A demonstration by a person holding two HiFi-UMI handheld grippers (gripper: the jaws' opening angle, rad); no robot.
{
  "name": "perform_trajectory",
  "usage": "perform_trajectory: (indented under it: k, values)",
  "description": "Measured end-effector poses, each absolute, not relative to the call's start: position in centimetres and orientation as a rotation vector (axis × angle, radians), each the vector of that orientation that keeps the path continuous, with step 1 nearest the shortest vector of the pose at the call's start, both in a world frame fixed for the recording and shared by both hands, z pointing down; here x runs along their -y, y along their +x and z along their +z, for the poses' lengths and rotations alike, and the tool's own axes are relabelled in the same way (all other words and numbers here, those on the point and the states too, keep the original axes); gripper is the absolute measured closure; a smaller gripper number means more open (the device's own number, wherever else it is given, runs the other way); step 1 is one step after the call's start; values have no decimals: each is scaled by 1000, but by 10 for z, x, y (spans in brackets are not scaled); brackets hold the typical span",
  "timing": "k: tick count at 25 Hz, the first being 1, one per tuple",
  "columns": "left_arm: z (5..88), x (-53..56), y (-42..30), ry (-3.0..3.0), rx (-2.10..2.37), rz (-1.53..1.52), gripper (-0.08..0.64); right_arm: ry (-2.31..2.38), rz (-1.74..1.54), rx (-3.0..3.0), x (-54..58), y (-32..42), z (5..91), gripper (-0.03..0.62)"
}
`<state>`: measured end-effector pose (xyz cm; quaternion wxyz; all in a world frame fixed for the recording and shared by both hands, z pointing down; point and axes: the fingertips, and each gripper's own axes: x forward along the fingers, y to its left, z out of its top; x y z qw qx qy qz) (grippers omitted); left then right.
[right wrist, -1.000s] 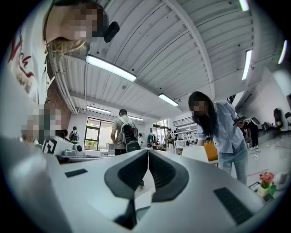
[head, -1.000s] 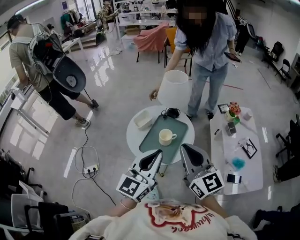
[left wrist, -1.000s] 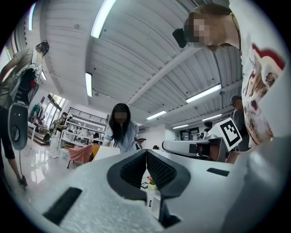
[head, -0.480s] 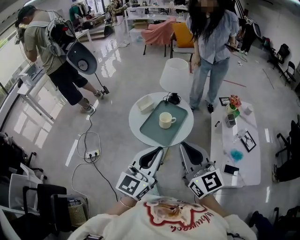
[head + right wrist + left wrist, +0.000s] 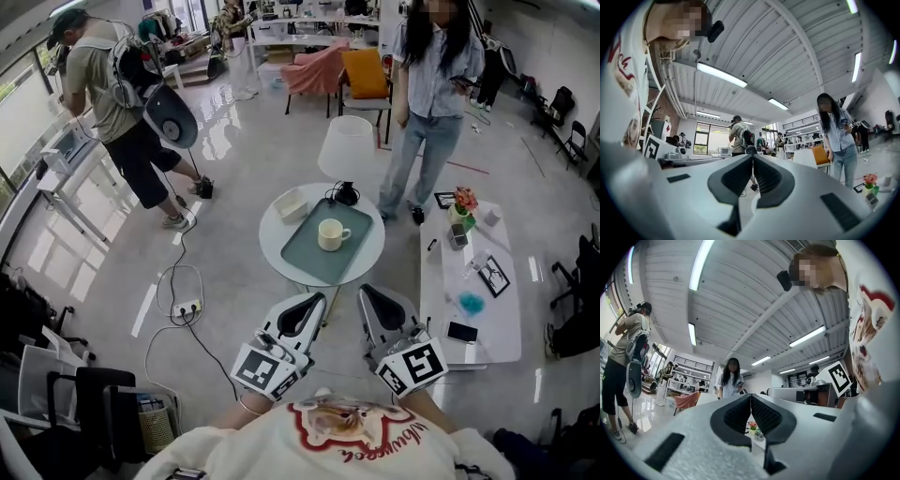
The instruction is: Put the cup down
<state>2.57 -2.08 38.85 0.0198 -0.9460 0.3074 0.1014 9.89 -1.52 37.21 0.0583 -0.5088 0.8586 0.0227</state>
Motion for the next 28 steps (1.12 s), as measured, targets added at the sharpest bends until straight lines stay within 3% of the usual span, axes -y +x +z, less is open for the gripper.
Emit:
perform_trajectory:
  k: [28]
  values:
    - [384,-167,-92,-2976,-821,334,543,-1679,71,-2515,-175,-26,371,561]
